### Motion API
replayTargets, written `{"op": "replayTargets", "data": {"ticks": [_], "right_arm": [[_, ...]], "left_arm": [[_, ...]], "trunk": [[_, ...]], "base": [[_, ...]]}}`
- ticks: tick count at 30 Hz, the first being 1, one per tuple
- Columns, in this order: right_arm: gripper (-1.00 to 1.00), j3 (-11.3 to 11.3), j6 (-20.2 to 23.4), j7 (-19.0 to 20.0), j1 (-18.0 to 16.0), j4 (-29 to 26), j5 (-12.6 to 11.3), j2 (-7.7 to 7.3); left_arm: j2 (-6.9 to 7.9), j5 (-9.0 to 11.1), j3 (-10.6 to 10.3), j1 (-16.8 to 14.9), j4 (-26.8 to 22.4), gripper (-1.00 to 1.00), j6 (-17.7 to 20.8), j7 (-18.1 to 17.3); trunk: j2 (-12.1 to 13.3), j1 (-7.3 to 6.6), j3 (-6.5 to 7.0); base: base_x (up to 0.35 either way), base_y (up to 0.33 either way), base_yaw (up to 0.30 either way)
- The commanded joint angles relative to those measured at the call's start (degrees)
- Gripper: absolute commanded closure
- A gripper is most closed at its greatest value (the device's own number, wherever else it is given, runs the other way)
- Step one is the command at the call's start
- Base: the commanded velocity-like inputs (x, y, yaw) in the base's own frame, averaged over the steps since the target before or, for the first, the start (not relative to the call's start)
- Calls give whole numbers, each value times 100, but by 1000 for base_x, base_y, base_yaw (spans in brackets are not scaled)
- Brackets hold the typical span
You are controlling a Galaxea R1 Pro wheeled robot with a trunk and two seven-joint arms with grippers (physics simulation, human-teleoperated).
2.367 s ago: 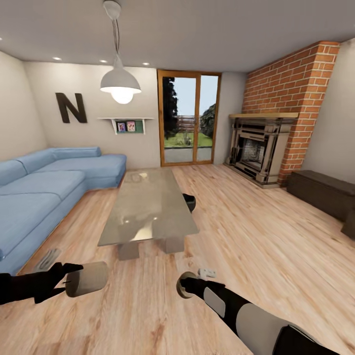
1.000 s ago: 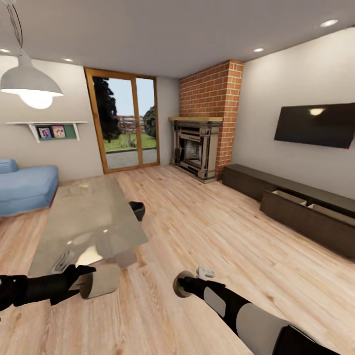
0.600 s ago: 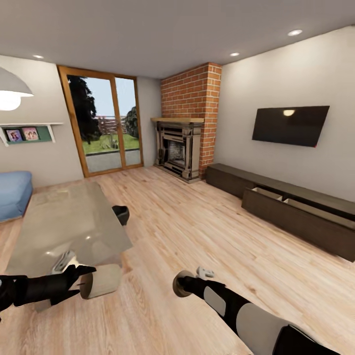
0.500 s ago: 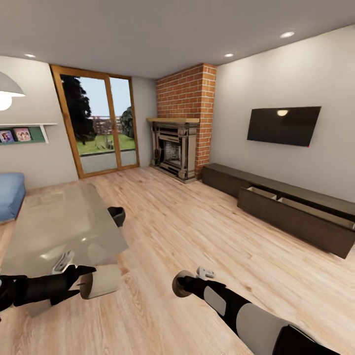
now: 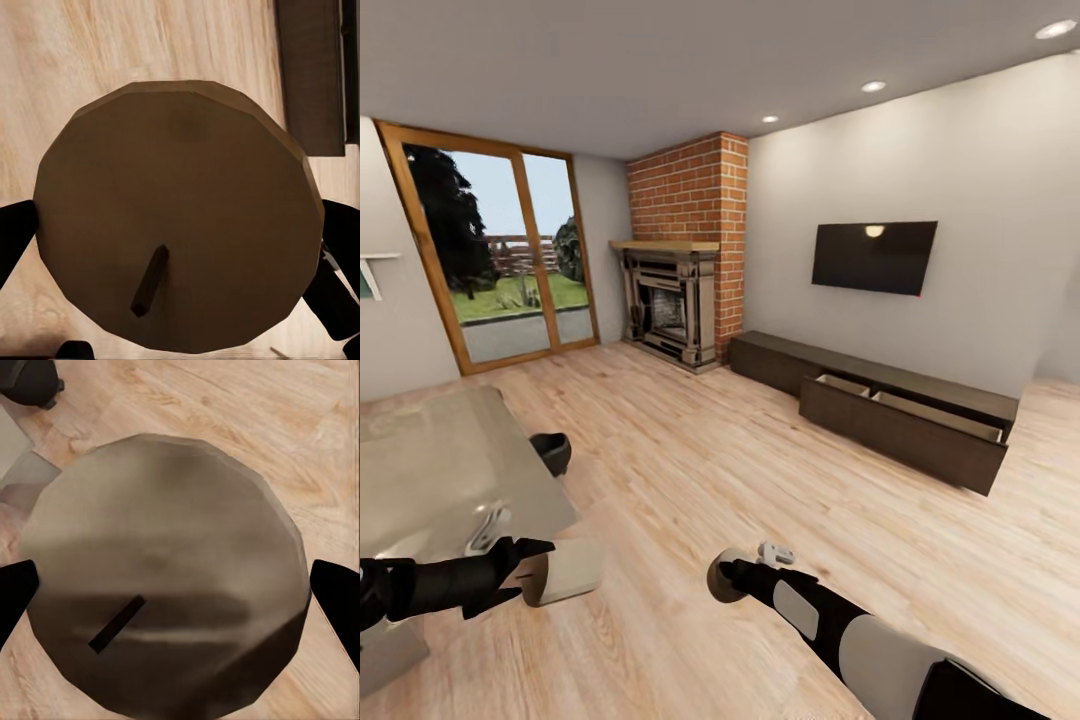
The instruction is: Place each of the two pumpkins and all three candles from the living room inside a cabinet in the living room (use any cabinet), then make sure every cabinet is closed, and position the cauldron so it is next to a table in the living room.
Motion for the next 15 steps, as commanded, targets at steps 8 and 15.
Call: {"op": "replayTargets", "data": {"ticks": [8,15], "right_arm": [[100,16,12,4,-9,3,-25,-7],[100,16,12,4,-7,3,-26,1]], "left_arm": [[-4,106,12,-3,-11,100,-3,54],[8,136,59,-3,-15,100,-2,37]], "trunk": [[117,-66,51],[117,-66,65]], "base": [[0,0,-287],[1,0,-287]]}}
